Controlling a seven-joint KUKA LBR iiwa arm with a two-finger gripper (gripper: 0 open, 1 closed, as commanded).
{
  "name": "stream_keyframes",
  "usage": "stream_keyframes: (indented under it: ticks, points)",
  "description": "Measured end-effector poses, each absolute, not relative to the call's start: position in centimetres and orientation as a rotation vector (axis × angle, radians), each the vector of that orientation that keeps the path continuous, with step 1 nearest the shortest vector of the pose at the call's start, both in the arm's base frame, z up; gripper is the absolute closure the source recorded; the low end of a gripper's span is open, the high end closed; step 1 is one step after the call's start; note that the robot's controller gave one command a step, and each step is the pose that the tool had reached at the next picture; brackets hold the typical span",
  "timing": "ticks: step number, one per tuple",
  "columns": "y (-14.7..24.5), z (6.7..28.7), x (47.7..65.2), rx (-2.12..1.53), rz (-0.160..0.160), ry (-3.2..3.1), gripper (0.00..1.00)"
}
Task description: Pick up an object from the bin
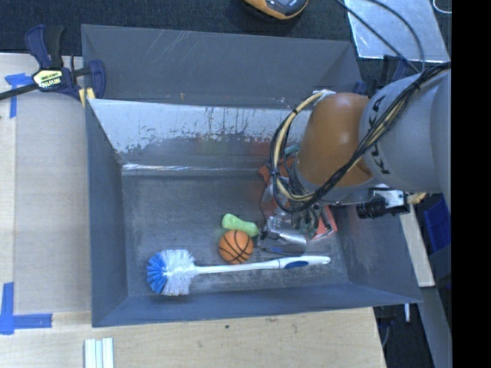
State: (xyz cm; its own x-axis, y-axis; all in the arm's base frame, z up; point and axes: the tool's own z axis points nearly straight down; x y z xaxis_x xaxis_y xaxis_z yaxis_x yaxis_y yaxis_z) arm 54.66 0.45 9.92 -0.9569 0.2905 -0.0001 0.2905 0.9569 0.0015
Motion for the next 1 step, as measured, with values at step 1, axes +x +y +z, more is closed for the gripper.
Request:
stream_keyframes:
  ticks: [1]
  points:
    - [3.22,7.02,52.62,0.639,0.002,3.067,0.00]
